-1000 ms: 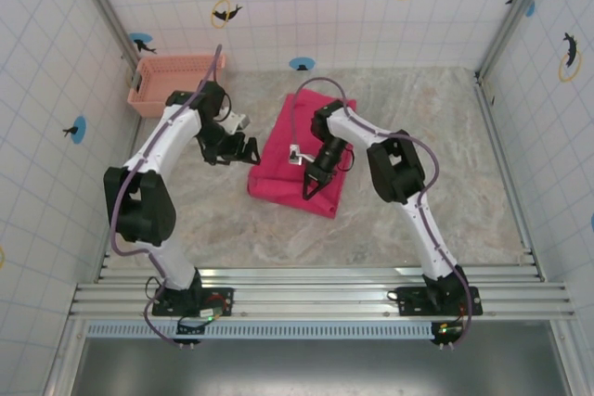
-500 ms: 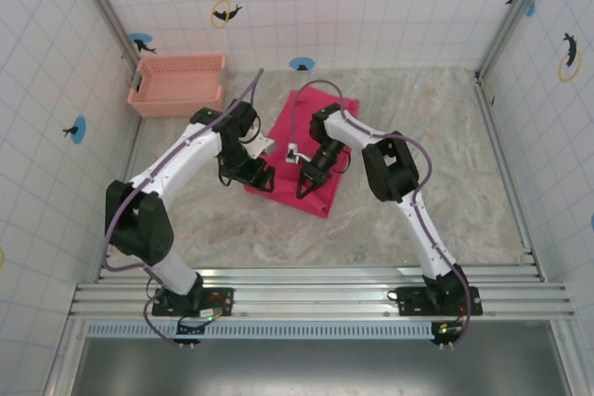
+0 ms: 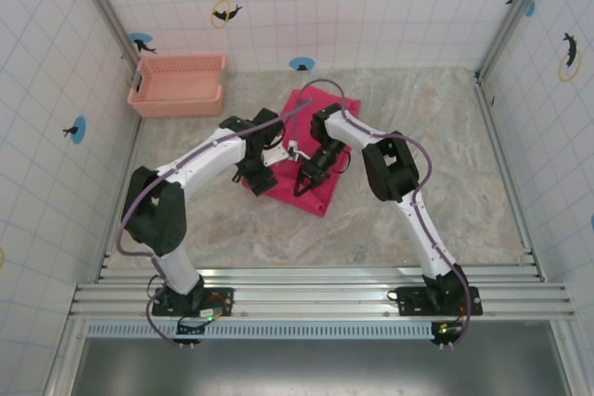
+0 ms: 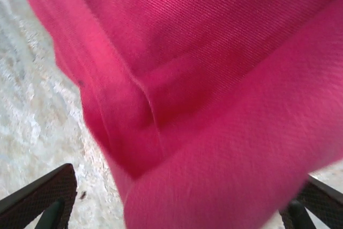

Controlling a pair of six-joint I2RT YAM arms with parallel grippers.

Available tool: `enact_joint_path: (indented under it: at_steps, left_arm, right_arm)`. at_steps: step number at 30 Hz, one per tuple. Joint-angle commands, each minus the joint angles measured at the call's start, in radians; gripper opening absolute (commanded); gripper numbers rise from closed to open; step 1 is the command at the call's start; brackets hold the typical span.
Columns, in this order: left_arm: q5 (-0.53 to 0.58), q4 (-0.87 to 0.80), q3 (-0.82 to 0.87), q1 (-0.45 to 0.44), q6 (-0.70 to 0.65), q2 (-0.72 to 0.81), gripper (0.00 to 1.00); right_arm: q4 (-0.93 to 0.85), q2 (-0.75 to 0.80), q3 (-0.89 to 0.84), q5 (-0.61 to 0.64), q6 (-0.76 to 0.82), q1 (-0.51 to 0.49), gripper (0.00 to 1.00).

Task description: Roll up the long pants

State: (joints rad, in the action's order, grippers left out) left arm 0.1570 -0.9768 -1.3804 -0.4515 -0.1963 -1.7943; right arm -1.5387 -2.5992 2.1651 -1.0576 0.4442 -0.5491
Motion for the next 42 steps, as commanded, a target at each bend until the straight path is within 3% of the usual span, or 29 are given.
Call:
enact_joint_path:
  at_steps: [1, 3, 4, 5, 10, 16, 17, 19, 20, 24, 27, 32, 35, 36, 37, 42]
  left_arm:
    - [0.001, 0.05, -0.065, 0.001, -0.081, -0.056, 0.87]
    - [-0.023, 0.031, -0.106, 0.0, -0.095, -0.098, 0.63]
    - [-0.047, 0.014, -0.132, 0.004, -0.102, -0.118, 0.38]
    - [-0.065, 0.003, -0.151, 0.009, -0.1, -0.128, 0.0]
    - [-0.254, -0.05, -0.172, 0.05, -0.11, -0.117, 0.0]
    - [-0.37, -0.075, -0.111, 0.099, -0.106, -0.073, 0.0]
    - [-0.377, -0.072, -0.101, 0.099, -0.106, -0.072, 0.0]
    - [-0.385, -0.074, -0.098, 0.1, -0.107, -0.087, 0.0]
    - [-0.389, -0.079, -0.107, 0.101, -0.107, -0.103, 0.0]
    - [-0.404, -0.109, -0.167, 0.102, -0.114, -0.174, 0.0]
    - [-0.426, -0.134, -0.229, 0.109, -0.119, -0.228, 0.0]
    - [-0.45, -0.181, -0.324, 0.129, -0.11, -0.309, 0.0]
    - [-0.466, -0.193, -0.338, 0.144, -0.101, -0.333, 0.0]
    - [-0.461, -0.194, -0.336, 0.148, -0.096, -0.338, 0.0]
    - [-0.468, -0.197, -0.334, 0.155, -0.097, -0.342, 0.0]
    - [-0.492, -0.191, -0.324, 0.169, -0.091, -0.354, 0.0]
  right_arm:
    - [-0.01, -0.002, 0.008, -0.059, 0.013, 0.014, 0.12]
    - [-0.008, 0.009, -0.002, -0.067, 0.015, 0.021, 0.12]
    - [-0.008, 0.014, -0.009, -0.068, 0.016, 0.026, 0.12]
    - [-0.004, 0.021, -0.014, -0.067, 0.012, 0.03, 0.12]
    - [0.009, 0.06, -0.028, -0.001, -0.006, 0.054, 0.13]
    - [0.127, 0.202, -0.062, 0.272, -0.11, 0.097, 0.2]
    - [0.149, 0.234, -0.069, 0.323, -0.128, 0.103, 0.29]
    - [0.18, 0.294, -0.091, 0.378, -0.133, 0.112, 0.58]
    - [0.197, 0.339, -0.11, 0.399, -0.141, 0.112, 0.62]
    - [0.245, 0.471, -0.21, 0.508, -0.137, 0.095, 0.66]
    - [0.385, 0.63, -0.389, 0.72, -0.122, 0.03, 0.7]
    - [0.886, 0.988, -0.907, 1.47, 0.006, -0.257, 0.86]
    - [1.095, 1.127, -1.107, 1.527, -0.004, -0.343, 0.92]
    - [1.111, 1.15, -1.14, 1.491, -0.003, -0.352, 0.95]
    - [1.128, 1.159, -1.161, 1.54, -0.018, -0.379, 1.0]
    - [1.133, 1.118, -1.202, 1.548, -0.012, -0.438, 0.99]
